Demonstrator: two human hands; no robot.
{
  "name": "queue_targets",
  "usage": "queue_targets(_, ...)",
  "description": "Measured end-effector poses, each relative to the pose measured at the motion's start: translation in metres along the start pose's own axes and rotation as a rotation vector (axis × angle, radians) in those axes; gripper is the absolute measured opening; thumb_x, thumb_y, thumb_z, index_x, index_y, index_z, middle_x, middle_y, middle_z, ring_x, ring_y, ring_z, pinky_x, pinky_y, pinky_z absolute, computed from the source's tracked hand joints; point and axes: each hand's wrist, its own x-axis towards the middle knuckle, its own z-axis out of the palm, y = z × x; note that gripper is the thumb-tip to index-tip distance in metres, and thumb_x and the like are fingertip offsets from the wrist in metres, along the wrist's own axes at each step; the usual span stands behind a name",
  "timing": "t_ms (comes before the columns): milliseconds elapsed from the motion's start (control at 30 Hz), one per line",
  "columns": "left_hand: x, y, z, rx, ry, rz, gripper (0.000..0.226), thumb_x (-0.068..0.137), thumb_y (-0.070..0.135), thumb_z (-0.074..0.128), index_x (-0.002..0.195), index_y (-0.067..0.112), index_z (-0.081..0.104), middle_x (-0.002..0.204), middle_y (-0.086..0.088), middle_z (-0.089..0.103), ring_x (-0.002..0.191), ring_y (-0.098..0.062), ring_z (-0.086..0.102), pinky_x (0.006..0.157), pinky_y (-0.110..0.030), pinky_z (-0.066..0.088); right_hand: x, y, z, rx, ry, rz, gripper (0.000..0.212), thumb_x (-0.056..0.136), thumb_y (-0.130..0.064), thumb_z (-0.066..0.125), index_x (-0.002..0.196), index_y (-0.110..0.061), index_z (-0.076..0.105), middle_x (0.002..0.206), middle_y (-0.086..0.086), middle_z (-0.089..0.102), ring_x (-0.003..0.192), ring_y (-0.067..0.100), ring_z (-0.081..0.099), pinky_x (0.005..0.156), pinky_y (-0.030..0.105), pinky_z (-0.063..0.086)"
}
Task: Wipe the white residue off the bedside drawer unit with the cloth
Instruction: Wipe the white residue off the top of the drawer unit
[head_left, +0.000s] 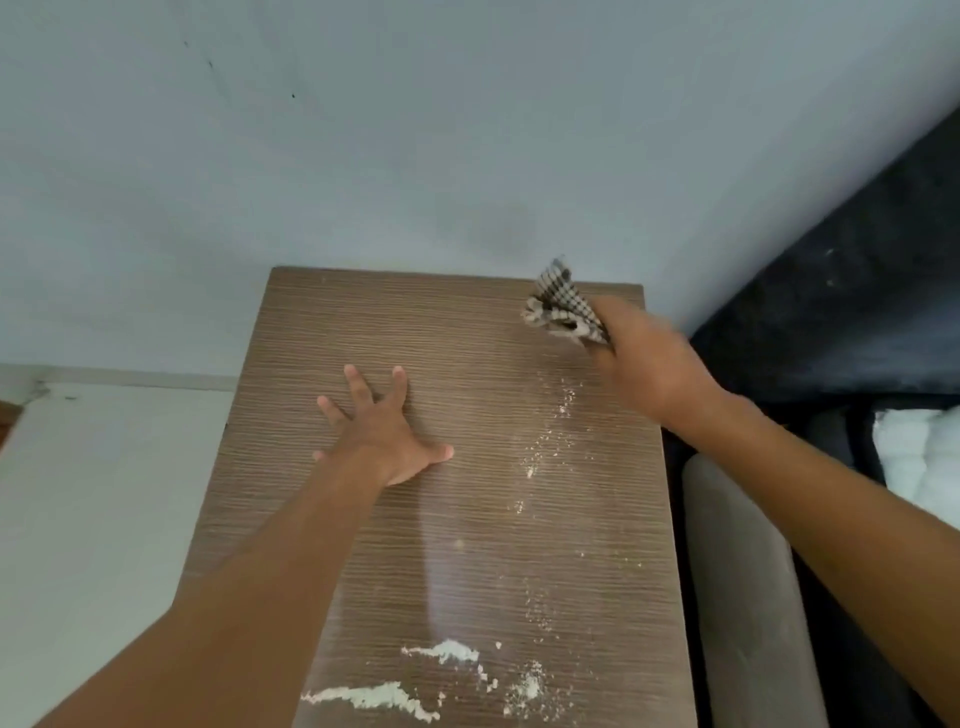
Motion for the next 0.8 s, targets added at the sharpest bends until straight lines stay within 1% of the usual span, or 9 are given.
queue_targets(67, 0.000, 0.001, 0.001, -0.003, 0.006, -0.013, 0.117, 0.073, 0.061, 0.072, 0.150, 0.043, -0.015, 0.155, -0.002, -0.039, 0.142, -0.045, -0.028, 0.113, -0.068, 0.010, 0.036, 0.014, -0.003, -0.102, 0.024, 0.003, 0.030, 0.095, -0.016, 0.049, 0.124, -0.023, 0.054, 0.111, 0.002, 0.058, 0.099, 0.023, 0.056, 0.076, 0.037, 0.044)
queue_targets(167, 0.001, -0.001, 0.001, -0.019, 0.006, -0.013, 0.117, 0.072, 0.061, 0.072, 0.150, 0.044, -0.014, 0.155, 0.000, -0.039, 0.142, -0.043, -0.029, 0.113, -0.068, 0.011, 0.073, 0.035, 0.010, -0.234, 0.029, -0.013, 0.028, 0.092, -0.015, 0.049, 0.119, -0.018, 0.056, 0.111, 0.004, 0.057, 0.102, 0.025, 0.055, 0.073, 0.036, 0.045)
queue_targets(200, 0.000, -0.002, 0.001, -0.022, 0.004, -0.013, 0.117, 0.072, 0.061, 0.072, 0.150, 0.045, -0.014, 0.155, 0.000, -0.039, 0.142, -0.042, -0.029, 0.113, -0.068, 0.012, 0.079, 0.041, 0.017, -0.236, 0.013, -0.012, 0.028, 0.092, -0.016, 0.050, 0.119, -0.017, 0.057, 0.113, 0.005, 0.057, 0.103, 0.026, 0.055, 0.075, 0.037, 0.046)
queue_targets(267, 0.001, -0.003, 0.001, -0.022, 0.005, -0.013, 0.117, 0.072, 0.061, 0.073, 0.150, 0.045, -0.013, 0.155, 0.001, -0.039, 0.142, -0.042, -0.029, 0.113, -0.067, 0.012, 0.078, 0.051, 0.034, -0.187, 0.006, -0.031, 0.030, 0.092, -0.021, 0.054, 0.120, -0.015, 0.060, 0.119, 0.006, 0.057, 0.109, 0.027, 0.053, 0.085, 0.040, 0.045)
queue_targets(367, 0.001, -0.003, 0.001, -0.032, 0.000, -0.020, 0.117, 0.072, 0.061, 0.073, 0.150, 0.045, -0.013, 0.154, 0.001, -0.040, 0.142, -0.042, -0.029, 0.114, -0.066, 0.012, 0.063, 0.055, 0.059, -0.060, 0.108, 0.009, 0.037, 0.094, -0.028, 0.056, 0.126, -0.010, 0.060, 0.129, 0.008, 0.055, 0.115, 0.027, 0.048, 0.098, 0.035, 0.037)
queue_targets(467, -0.001, -0.001, 0.000, -0.037, -0.003, -0.024, 0.117, 0.072, 0.059, 0.073, 0.150, 0.045, -0.013, 0.154, 0.001, -0.040, 0.142, -0.041, -0.030, 0.114, -0.066, 0.011, 0.042, 0.046, 0.075, -0.006, 0.134, -0.009, 0.039, 0.094, -0.027, 0.058, 0.129, -0.009, 0.059, 0.130, 0.008, 0.056, 0.117, 0.024, 0.049, 0.102, 0.033, 0.040)
queue_targets(567, -0.002, 0.000, -0.001, -0.035, -0.004, -0.030, 0.117, 0.073, 0.059, 0.074, 0.150, 0.044, -0.013, 0.155, 0.001, -0.039, 0.142, -0.041, -0.029, 0.114, -0.066, 0.012, 0.003, 0.029, 0.087, 0.005, 0.063, -0.037, 0.043, 0.091, -0.030, 0.058, 0.130, -0.013, 0.058, 0.130, 0.004, 0.055, 0.118, 0.020, 0.048, 0.102, 0.035, 0.043)
queue_targets(700, -0.002, 0.001, -0.001, -0.030, -0.005, -0.032, 0.118, 0.072, 0.059, 0.074, 0.150, 0.044, -0.013, 0.155, 0.001, -0.039, 0.142, -0.042, -0.029, 0.114, -0.066, 0.011, -0.071, -0.004, 0.101, 0.070, -0.012, -0.054, 0.051, 0.086, -0.037, 0.056, 0.132, -0.015, 0.057, 0.130, 0.000, 0.054, 0.119, 0.017, 0.046, 0.103, 0.037, 0.042)
queue_targets(800, -0.002, 0.001, -0.001, -0.014, -0.006, -0.030, 0.118, 0.072, 0.060, 0.073, 0.151, 0.043, -0.013, 0.156, -0.001, -0.038, 0.143, -0.042, -0.028, 0.114, -0.066, 0.011, -0.133, -0.031, 0.115, 0.074, -0.053, -0.056, 0.055, 0.083, -0.040, 0.061, 0.134, -0.023, 0.051, 0.130, -0.006, 0.054, 0.118, 0.013, 0.047, 0.102, 0.034, 0.041)
